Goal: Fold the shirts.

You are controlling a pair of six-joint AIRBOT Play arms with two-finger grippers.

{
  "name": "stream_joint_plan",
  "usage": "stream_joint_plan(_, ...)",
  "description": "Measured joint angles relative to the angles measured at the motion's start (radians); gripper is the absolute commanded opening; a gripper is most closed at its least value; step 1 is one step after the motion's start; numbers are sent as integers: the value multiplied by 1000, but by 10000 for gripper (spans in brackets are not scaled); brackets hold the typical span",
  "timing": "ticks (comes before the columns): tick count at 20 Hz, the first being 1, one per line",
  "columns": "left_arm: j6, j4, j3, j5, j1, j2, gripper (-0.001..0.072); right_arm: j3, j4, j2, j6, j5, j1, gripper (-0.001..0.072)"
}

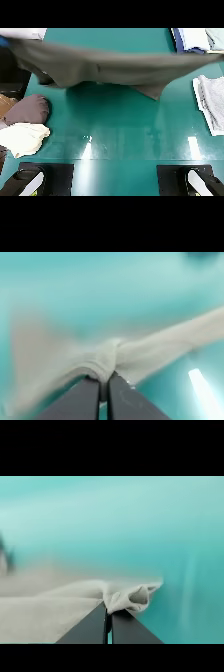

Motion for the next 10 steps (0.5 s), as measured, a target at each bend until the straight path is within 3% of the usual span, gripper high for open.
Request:
stream_joint_plan(5, -66, 23, 366, 16, 0, 2, 25, 331, -96, 62, 37, 93, 4, 18)
stream_joint_plan(10, -94, 50, 409, 46, 0, 0, 25, 573, -164, -15, 91, 272, 5, 18)
